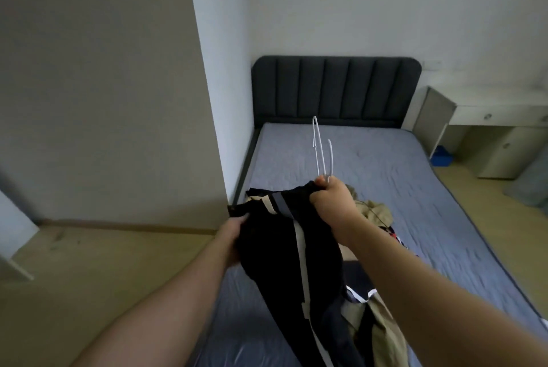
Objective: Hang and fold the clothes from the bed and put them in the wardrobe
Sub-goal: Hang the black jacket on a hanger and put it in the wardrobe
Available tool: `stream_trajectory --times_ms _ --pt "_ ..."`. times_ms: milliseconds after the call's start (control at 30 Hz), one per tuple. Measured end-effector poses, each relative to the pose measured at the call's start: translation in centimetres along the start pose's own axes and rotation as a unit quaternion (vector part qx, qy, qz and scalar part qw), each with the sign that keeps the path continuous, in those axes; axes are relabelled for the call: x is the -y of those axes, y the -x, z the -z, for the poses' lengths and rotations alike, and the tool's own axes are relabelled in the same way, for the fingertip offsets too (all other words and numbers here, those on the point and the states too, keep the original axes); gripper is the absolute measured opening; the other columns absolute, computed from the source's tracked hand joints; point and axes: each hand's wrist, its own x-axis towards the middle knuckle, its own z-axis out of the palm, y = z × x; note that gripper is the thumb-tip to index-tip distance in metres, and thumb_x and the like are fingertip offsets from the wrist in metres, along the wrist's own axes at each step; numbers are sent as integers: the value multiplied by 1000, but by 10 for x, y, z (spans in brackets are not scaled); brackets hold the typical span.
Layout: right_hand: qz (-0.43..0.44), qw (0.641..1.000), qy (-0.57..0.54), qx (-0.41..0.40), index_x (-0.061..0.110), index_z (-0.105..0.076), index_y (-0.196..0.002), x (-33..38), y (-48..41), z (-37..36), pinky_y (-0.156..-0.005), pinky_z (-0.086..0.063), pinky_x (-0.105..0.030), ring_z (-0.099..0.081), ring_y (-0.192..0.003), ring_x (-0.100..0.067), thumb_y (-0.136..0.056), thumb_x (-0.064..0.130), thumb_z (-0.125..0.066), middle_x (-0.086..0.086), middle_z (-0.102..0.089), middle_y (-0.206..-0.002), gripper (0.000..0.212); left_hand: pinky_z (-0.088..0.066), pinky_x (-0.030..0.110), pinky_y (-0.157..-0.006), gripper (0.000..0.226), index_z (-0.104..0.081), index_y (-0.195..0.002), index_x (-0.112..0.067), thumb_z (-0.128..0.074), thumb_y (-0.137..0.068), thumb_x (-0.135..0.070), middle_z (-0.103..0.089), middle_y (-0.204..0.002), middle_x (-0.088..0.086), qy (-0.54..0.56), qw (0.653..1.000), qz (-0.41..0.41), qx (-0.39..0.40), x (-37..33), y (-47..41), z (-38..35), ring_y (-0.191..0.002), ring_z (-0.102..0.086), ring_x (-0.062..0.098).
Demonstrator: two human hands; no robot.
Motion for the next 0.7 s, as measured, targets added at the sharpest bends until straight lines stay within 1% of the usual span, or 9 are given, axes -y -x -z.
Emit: stream_trajectory --times_ms 100,200,300,367,433,500,567,633,700 --pt "-19 998 47 -38 4 -56 -94 -8 -2 12 -59 -49 -36 -57 -70 -25 -78 -6 -41 -12 -57 -80 24 -57 37 -69 29 -74 -101 -2 -60 -93 -26 -75 -99 18 80 995 -62 16 -51 -2 -1 -85 -74 34" --pt "-29 992 121 -31 8 -57 -82 -20 -2 21 -48 -43 -25 -55 -59 -22 -77 -5 -45 -10 -57 -71 18 -60 35 -63 23 -81 -83 -8 -66 -87 -25 -77 -98 15 105 981 -150 64 -96 10 -11 -83 -76 31" --pt "-74 975 207 -18 9 -57 -83 -25 -5 21 -51 -45 -25 -57 -61 -21 -84 8 -56 -7 -58 -72 1 -59 33 -68 16 -80 -80 -11 -72 -74 -23 -76 -93 12 33 962 -242 119 -120 30 -33 -83 -74 27" --pt "-89 972 218 -24 8 -58 -89 -16 -7 18 -53 -47 -27 -56 -63 -21 -91 26 -57 -6 -57 -72 18 -54 34 -67 17 -75 -74 -14 -74 -61 -25 -70 -80 11 -56 945 -298 126 -118 44 -48 -75 -68 26" --pt "-100 985 141 -29 12 -58 -93 0 -6 13 -60 -53 -32 -60 -70 -23 -95 45 -53 -5 -60 -78 33 -50 36 -64 22 -71 -72 -11 -72 -54 -23 -64 -75 12 -112 928 -329 135 -106 48 -55 -71 -62 29" --pt "-127 991 42 0 19 -54 -96 17 -4 10 -68 -59 -41 -67 -84 -29 -95 64 -47 -8 -65 -95 46 -50 40 -74 33 -74 -87 -3 -64 -56 -10 -72 -92 11 -141 913 -341 172 -92 46 -56 -81 -64 39" --pt "-166 983 -54 60 18 -57 -100 27 -3 7 -67 -62 -45 -72 -87 -37 -90 78 -42 -15 -68 -102 62 -50 44 -85 53 -76 -105 -5 -55 -57 1 -73 -111 14 -177 898 -329 234 -77 47 -57 -96 -65 44" --pt "-221 957 -137 125 8 -65 -106 28 -4 2 -69 -62 -47 -74 -84 -39 -87 80 -44 -20 -73 -99 78 -44 40 -79 59 -69 -109 8 -53 -53 0 -68 -106 26 -204 896 -303 250 -67 53 -58 -84 -58 39" --pt "-245 937 -185 169 2 -67 -110 20 -3 -8 -80 -61 -51 -75 -86 -39 -94 62 -52 -20 -76 -94 64 -43 40 -78 56 -64 -102 16 -54 -50 -1 -63 -104 39 -203 907 -284 237 -62 58 -54 -82 -57 37"
